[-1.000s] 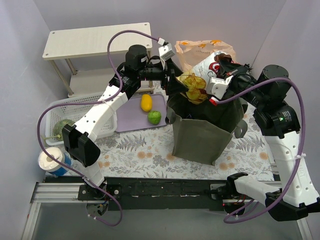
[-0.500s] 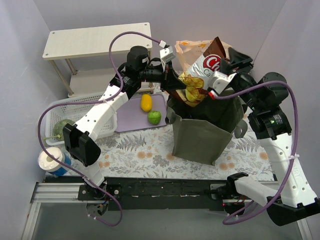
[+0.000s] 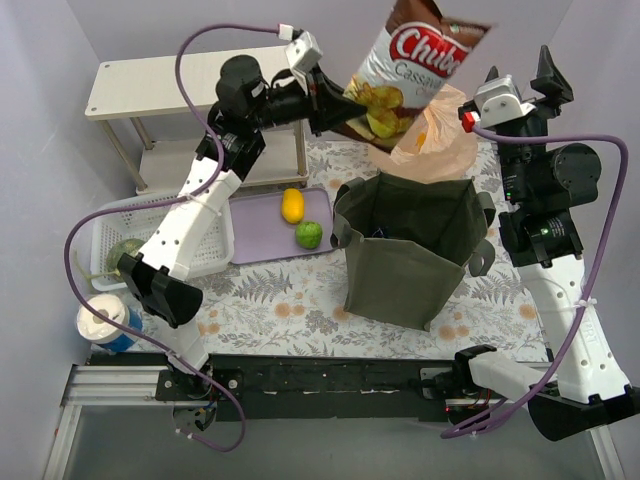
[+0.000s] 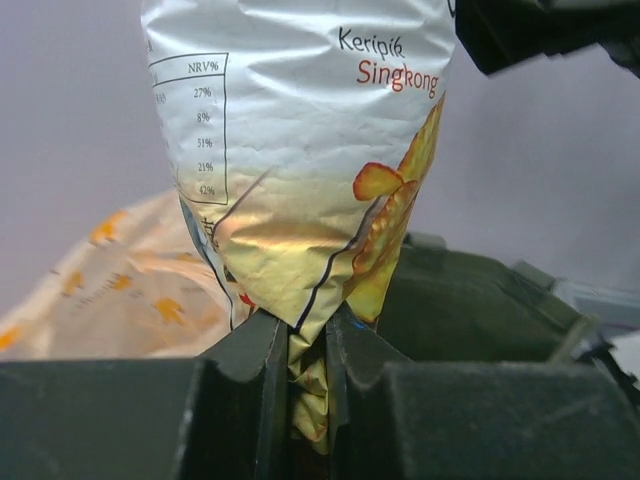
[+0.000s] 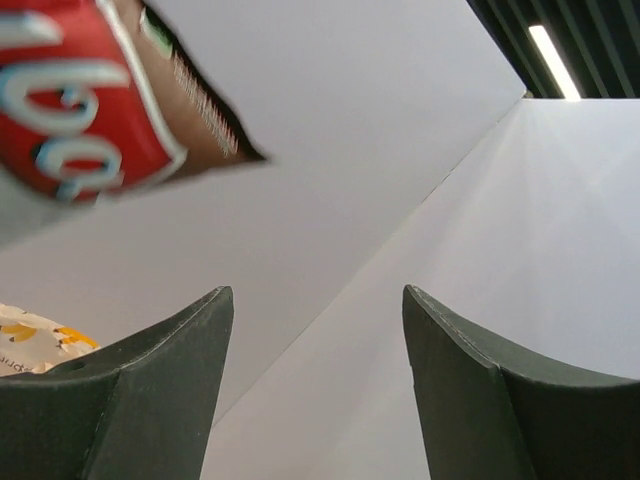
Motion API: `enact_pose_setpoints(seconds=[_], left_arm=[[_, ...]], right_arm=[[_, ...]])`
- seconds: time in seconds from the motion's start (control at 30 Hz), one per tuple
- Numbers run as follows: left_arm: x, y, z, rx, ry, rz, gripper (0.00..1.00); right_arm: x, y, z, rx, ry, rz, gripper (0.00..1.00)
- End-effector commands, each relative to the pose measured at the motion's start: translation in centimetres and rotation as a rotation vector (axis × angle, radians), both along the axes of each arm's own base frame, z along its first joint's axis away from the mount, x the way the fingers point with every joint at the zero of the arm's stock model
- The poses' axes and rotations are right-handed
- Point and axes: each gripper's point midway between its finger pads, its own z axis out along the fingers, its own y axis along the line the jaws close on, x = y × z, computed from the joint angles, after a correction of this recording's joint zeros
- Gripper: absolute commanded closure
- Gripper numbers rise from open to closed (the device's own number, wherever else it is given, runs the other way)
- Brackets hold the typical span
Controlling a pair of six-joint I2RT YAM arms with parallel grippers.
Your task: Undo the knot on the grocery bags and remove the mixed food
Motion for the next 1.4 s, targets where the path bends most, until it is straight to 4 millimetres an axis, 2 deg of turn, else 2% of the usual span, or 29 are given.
enact_pose_setpoints(seconds=[0.0, 0.03, 0.07, 0.1, 0.13, 0.17, 0.23, 0.27, 0.3, 0.37, 0.43, 0.47, 0.5, 0.53, 0.57, 0.67, 0.7, 0.73, 0.8, 0.83, 0.9, 0.93, 1.0, 1.03, 1.1, 1.27, 1.37], left_arm=[[4.1, 3.2, 5.9, -0.101, -0.184, 0.251, 1.00], [5.5, 3.9, 6.4, -0.114, -0.197, 0.290, 1.00], [7.5, 6.1, 6.7, -0.129, -0.176, 0.348, 1.00], [8.6, 7.4, 7.3, -0.145, -0.170, 0.374, 1.00], [9.1, 8.9, 9.0, -0.175, -0.187, 0.395, 1.00], [12.0, 11.3, 8.0, -0.179, -0.136, 0.445, 1.00], [13.2, 13.3, 7.5, -0.180, -0.108, 0.432, 1.00], [14.5, 15.8, 6.6, -0.173, -0.085, 0.455, 1.00], [13.7, 16.0, 6.3, -0.170, -0.072, 0.376, 1.00], [14.3, 17.6, 4.3, -0.143, -0.041, 0.337, 1.00], [13.9, 17.8, 2.3, -0.130, 0.065, 0.250, 1.00], [13.9, 18.6, 2.3, -0.137, 0.063, 0.232, 1.00], [14.6, 18.9, 1.0, -0.143, 0.116, 0.215, 1.00], [14.3, 18.8, 0.9, -0.171, 0.193, 0.192, 1.00], [15.1, 20.5, 0.8, -0.183, 0.194, 0.229, 1.00], [16.8, 21.9, -0.8, -0.194, 0.238, 0.269, 1.00], [17.0, 22.2, -0.5, -0.197, 0.239, 0.273, 0.99], [18.1, 22.8, -1.9, -0.196, 0.270, 0.282, 0.97], [18.7, 23.2, -2.6, -0.193, 0.285, 0.287, 0.94], [19.4, 23.5, -3.7, -0.188, 0.301, 0.291, 0.84], [19.9, 23.7, -4.5, -0.180, 0.298, 0.298, 0.75], [20.3, 23.8, -5.1, -0.182, 0.311, 0.306, 0.65], [21.1, 24.3, -5.5, -0.198, 0.327, 0.338, 0.50], [21.4, 24.6, -5.9, -0.203, 0.342, 0.352, 0.38], [21.8, 25.0, -5.9, -0.216, 0.340, 0.377, 0.27], [23.2, 26.6, -5.8, -0.237, 0.319, 0.463, 0.13], [24.1, 27.5, -5.5, -0.233, 0.287, 0.534, 0.09]], right_arm=[[-1.4, -1.4, 2.9, 0.086, -0.090, -0.029, 0.24], [-1.2, -1.4, 2.7, 0.086, -0.083, -0.030, 0.24], [-1.0, -1.5, 2.6, 0.088, -0.075, -0.033, 0.24], [-0.7, -1.4, 2.2, 0.093, -0.062, -0.030, 0.24], [-0.3, -1.3, 1.7, 0.091, -0.039, -0.030, 0.24], [-0.4, -1.3, 1.5, 0.090, -0.033, -0.024, 0.24], [0.1, -0.9, 0.7, 0.082, -0.008, -0.011, 0.24], [0.0, -0.7, 0.4, 0.074, 0.003, 0.002, 0.24], [0.1, -0.5, 0.1, 0.067, 0.010, 0.010, 0.24], [0.5, -0.1, -0.6, 0.075, 0.038, 0.029, 0.24], [0.8, 0.0, -1.1, 0.080, 0.055, 0.036, 0.24], [1.0, 0.0, -1.5, 0.080, 0.065, 0.036, 0.24], [1.1, 0.2, -1.8, 0.075, 0.078, 0.039, 0.24], [1.3, 0.3, -2.0, 0.074, 0.086, 0.042, 0.24], [1.4, 0.3, -2.3, 0.072, 0.094, 0.043, 0.24], [1.8, 0.6, -2.9, 0.068, 0.116, 0.052, 0.24], [2.0, 0.7, -3.2, 0.068, 0.125, 0.055, 0.24], [2.1, 0.8, -3.4, 0.066, 0.130, 0.056, 0.24], [2.3, 0.9, -4.0, 0.068, 0.144, 0.060, 0.24], [2.4, 1.0, -4.2, 0.063, 0.153, 0.065, 0.25], [2.6, 1.1, -4.9, 0.058, 0.169, 0.064, 0.25], [2.6, 1.1, -5.1, 0.057, 0.173, 0.062, 0.25], [2.6, 1.0, -5.4, 0.055, 0.182, 0.060, 0.25], [2.7, 1.1, -5.8, 0.049, 0.195, 0.063, 0.25], [2.6, 1.1, -5.9, 0.042, 0.197, 0.062, 0.25], [2.6, 0.8, -6.5, 0.036, 0.217, 0.058, 0.25], [2.5, 0.7, -6.7, 0.033, 0.221, 0.059, 0.25]])
